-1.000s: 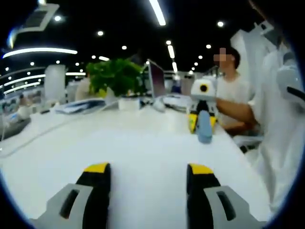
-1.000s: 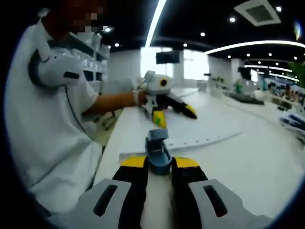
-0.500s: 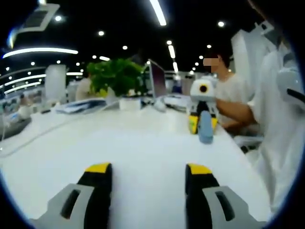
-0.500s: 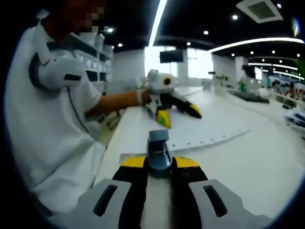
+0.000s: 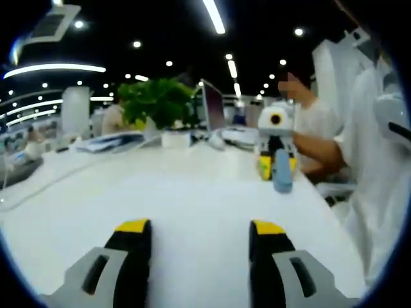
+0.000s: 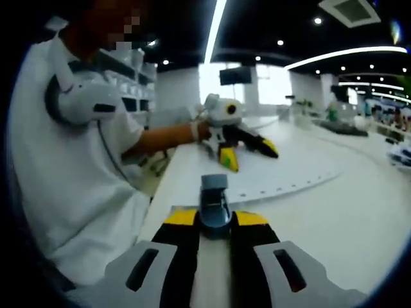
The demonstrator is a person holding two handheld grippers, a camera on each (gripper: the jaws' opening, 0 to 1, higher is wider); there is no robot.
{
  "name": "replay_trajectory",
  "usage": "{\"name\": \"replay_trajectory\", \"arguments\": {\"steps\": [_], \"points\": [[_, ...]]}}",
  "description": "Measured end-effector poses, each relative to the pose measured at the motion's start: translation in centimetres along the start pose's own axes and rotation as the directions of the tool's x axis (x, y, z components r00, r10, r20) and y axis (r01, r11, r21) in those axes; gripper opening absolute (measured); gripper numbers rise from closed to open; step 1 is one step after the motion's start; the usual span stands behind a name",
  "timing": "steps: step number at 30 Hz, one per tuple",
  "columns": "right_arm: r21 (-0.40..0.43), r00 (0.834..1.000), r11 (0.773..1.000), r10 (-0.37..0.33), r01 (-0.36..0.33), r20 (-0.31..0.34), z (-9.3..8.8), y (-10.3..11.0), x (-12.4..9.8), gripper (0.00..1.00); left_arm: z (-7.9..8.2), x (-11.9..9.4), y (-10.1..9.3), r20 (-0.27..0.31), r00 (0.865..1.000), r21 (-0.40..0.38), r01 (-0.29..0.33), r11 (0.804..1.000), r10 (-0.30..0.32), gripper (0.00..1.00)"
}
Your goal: Pick up the paper insert the paper into the punch align the paper edges press the punch to punch holes
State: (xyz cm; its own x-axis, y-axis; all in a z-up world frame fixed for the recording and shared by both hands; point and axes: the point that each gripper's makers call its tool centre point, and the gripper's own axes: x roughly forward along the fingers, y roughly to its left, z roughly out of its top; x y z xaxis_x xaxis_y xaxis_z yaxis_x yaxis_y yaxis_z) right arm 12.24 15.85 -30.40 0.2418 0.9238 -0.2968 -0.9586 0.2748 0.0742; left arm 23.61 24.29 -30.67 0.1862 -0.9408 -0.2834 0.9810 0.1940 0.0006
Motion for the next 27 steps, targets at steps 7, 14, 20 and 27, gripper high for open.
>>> {"name": "replay_trajectory", "arguments": {"steps": [7,14,20,27], "points": [[-0.007,1.000,1.000,0.017,-0.017,-0.004,0.0,0.5,0.0,0.23,0.0,0.1,0.0,0.000,1.000,-0.001,0.000,1.000,0.000,0.62],[-0.017,0.999,0.999,0.037,-0.037,-0.011,-0.1,1.4,0.0,0.23,0.0,0.2,-0.1,0.000,1.000,-0.001,-0.001,1.000,0.001,0.62],[-0.017,0.999,0.999,0.039,-0.039,-0.009,-0.1,1.2,0.1,0.23,0.1,0.3,-0.2,0.000,1.000,-0.001,-0.001,1.000,0.001,0.62],[0.013,0.999,0.999,0.035,-0.035,-0.012,-0.1,1.1,0.1,0.26,0.1,0.1,0.2,0.004,1.000,0.000,0.001,1.000,-0.001,0.62]]}}
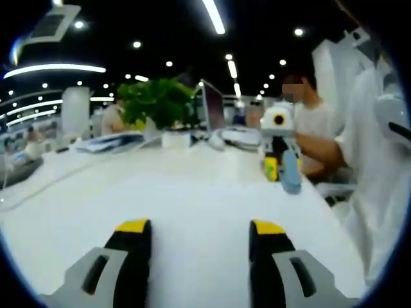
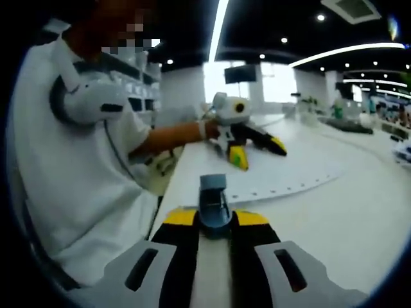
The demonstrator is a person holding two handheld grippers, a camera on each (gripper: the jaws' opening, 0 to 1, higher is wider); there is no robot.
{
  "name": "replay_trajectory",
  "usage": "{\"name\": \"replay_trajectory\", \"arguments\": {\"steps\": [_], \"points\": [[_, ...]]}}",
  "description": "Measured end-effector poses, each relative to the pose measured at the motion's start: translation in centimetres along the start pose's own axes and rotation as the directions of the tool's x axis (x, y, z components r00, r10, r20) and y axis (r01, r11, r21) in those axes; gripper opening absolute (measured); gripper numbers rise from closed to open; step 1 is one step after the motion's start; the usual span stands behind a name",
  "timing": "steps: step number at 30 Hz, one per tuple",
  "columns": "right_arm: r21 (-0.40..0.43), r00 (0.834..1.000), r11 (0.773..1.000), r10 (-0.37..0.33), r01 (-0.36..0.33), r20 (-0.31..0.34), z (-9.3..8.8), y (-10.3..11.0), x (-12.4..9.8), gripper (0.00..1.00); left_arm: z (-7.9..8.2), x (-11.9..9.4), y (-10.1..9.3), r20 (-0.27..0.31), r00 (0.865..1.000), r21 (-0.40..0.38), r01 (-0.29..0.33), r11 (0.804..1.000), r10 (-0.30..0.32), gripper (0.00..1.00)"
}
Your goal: Pick up the paper insert the paper into the punch align the paper edges press the punch to punch holes
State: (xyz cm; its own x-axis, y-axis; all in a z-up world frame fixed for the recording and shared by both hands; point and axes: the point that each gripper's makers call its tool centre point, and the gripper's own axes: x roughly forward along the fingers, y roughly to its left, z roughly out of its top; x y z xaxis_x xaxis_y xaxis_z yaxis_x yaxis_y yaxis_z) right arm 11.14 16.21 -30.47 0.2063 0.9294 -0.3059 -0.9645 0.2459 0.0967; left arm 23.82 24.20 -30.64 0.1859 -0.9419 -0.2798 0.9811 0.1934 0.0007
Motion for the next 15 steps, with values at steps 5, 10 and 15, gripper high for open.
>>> {"name": "replay_trajectory", "arguments": {"steps": [5,10,15], "points": [[-0.005,1.000,1.000,-0.014,0.014,0.000,-0.1,0.1,-0.2,0.31,0.0,0.0,0.3,0.004,1.000,-0.002,-0.008,1.000,0.008,0.66],[0.009,0.996,0.998,-0.056,0.056,0.065,1.1,0.0,-1.1,0.34,0.2,-0.1,0.4,0.008,1.000,0.028,-0.006,1.000,0.006,0.74],[0.025,0.984,0.992,-0.128,0.126,0.122,2.2,-0.1,-2.2,0.35,1.4,-0.5,0.6,0.053,0.999,0.030,-0.008,1.000,0.007,0.80]]}}
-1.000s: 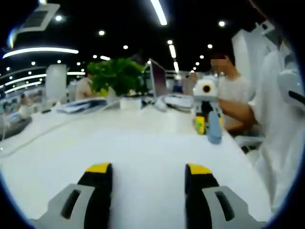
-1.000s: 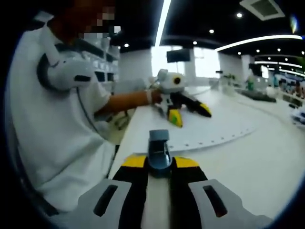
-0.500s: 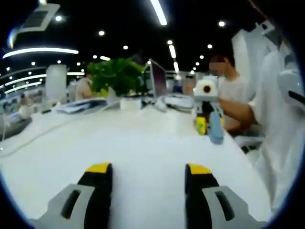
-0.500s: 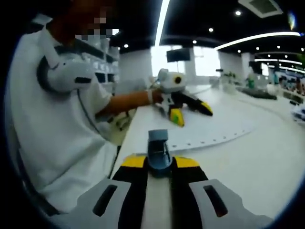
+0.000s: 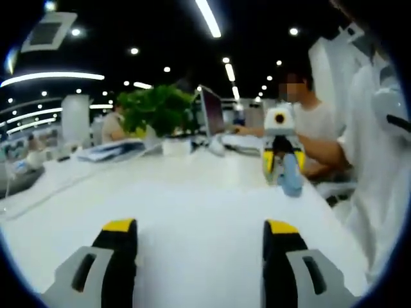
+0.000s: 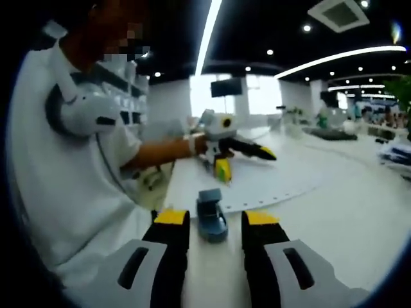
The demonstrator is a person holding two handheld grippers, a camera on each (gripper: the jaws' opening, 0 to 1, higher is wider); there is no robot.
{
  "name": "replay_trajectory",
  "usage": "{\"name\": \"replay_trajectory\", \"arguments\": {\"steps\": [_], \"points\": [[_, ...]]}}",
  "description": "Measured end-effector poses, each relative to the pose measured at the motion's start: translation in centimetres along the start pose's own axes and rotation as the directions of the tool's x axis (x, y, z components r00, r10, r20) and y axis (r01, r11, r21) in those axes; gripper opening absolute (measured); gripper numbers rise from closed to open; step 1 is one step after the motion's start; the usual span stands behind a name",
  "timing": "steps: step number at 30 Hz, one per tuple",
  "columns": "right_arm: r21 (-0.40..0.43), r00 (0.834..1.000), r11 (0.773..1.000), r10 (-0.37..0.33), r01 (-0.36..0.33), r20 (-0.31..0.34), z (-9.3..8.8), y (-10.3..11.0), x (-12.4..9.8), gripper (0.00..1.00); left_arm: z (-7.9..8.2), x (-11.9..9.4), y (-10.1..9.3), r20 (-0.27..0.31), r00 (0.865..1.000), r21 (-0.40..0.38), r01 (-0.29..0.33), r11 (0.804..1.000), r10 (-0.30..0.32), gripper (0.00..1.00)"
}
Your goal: Pick up the paper insert the paper into the punch align the paper edges press the punch to punch holes
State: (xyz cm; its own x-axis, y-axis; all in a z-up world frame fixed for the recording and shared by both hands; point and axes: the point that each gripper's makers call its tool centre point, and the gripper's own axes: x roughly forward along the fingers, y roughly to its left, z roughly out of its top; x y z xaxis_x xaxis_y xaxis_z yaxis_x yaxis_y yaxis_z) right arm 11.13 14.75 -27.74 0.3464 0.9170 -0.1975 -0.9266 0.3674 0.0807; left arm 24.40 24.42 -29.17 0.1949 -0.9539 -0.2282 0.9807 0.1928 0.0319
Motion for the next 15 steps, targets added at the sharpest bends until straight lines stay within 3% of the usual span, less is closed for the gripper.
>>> {"name": "replay_trajectory", "arguments": {"steps": [5,7,11,12,15], "points": [[0.054,0.985,0.992,-0.122,0.116,0.126,2.1,-0.5,-1.5,0.35,4.0,-1.0,-1.1,0.105,0.994,-0.012,-0.015,1.000,0.017,0.79],[0.062,0.977,0.987,-0.157,0.149,0.145,2.4,-0.5,-1.9,0.35,4.7,-0.9,-2.0,0.115,0.993,-0.014,-0.010,1.000,0.012,0.79],[0.086,0.947,0.967,-0.254,0.241,0.198,3.2,-0.8,-2.8,0.35,5.2,-0.1,-5.3,0.117,0.993,0.020,0.015,1.000,-0.018,0.79],[0.113,0.929,0.955,-0.292,0.273,0.227,3.6,-0.9,-3.1,0.35,5.3,0.4,-6.6,0.120,0.992,0.021,0.035,0.999,-0.038,0.79],[0.143,0.902,0.937,-0.346,0.319,0.258,3.9,-1.1,-3.8,0.35,5.4,1.5,-9.0,0.119,0.991,0.032,0.060,0.998,-0.063,0.79]]}}
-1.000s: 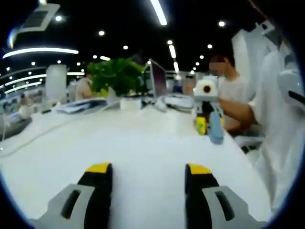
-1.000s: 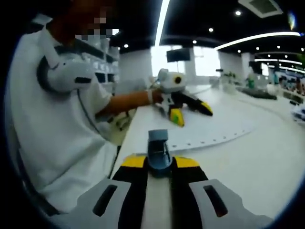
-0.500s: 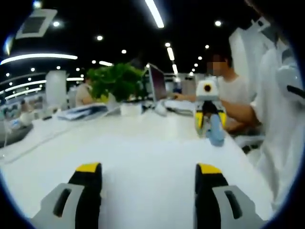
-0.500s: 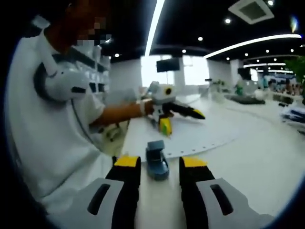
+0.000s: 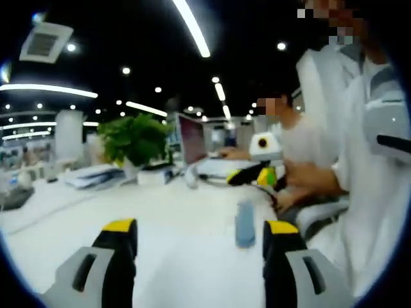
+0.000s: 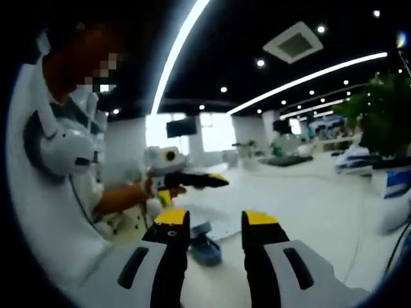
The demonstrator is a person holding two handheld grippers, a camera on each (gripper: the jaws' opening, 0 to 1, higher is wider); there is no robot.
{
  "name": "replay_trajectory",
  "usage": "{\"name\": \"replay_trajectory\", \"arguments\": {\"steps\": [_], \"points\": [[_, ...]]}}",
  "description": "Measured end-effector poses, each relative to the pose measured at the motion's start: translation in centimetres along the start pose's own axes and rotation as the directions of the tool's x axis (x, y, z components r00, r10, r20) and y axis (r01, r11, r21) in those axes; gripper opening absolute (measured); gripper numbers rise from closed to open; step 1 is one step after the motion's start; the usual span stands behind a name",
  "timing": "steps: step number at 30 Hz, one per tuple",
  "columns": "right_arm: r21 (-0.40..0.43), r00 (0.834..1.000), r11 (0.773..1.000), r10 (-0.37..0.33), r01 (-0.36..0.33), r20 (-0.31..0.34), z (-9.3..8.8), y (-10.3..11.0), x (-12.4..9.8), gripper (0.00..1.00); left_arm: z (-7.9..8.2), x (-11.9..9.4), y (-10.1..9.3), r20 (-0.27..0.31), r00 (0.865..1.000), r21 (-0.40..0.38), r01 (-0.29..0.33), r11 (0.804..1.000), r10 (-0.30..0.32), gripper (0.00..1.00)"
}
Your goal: Pick up the paper insert the paper into the punch align the paper edges press the punch to punch holes
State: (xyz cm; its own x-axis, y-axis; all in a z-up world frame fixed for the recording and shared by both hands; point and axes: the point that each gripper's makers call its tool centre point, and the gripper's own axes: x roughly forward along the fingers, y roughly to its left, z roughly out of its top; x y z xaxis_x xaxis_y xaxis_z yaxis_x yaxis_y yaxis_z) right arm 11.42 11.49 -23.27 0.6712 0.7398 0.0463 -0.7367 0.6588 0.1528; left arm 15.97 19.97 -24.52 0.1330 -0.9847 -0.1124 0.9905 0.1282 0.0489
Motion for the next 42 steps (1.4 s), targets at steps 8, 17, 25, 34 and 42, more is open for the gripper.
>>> {"name": "replay_trajectory", "arguments": {"steps": [8,17,25,34,42], "points": [[0.043,0.985,0.987,-0.155,0.152,0.076,1.4,-0.7,-0.7,0.38,0.1,3.7,-3.8,-0.002,0.999,0.019,0.037,0.999,-0.037,0.77],[0.126,0.965,0.966,-0.238,0.224,0.111,0.8,-1.8,-1.8,0.38,-1.2,6.2,-3.9,-0.030,0.999,0.004,0.038,0.999,-0.038,0.75],[0.149,0.944,0.936,-0.328,0.319,0.041,-0.9,-3.2,-2.1,0.38,-2.9,6.7,-4.8,-0.082,0.996,-0.015,0.046,0.999,-0.047,0.72],[0.017,0.907,0.910,-0.410,0.413,-0.102,-3.8,-3.5,-1.6,0.38,-3.4,6.7,-4.5,-0.091,0.994,-0.072,0.052,0.996,-0.059,0.67],[-0.074,0.850,0.871,-0.491,0.486,-0.192,-5.5,-3.6,-1.4,0.38,-3.3,6.7,-4.4,-0.082,0.995,-0.092,0.048,0.995,-0.056,0.64]]}}
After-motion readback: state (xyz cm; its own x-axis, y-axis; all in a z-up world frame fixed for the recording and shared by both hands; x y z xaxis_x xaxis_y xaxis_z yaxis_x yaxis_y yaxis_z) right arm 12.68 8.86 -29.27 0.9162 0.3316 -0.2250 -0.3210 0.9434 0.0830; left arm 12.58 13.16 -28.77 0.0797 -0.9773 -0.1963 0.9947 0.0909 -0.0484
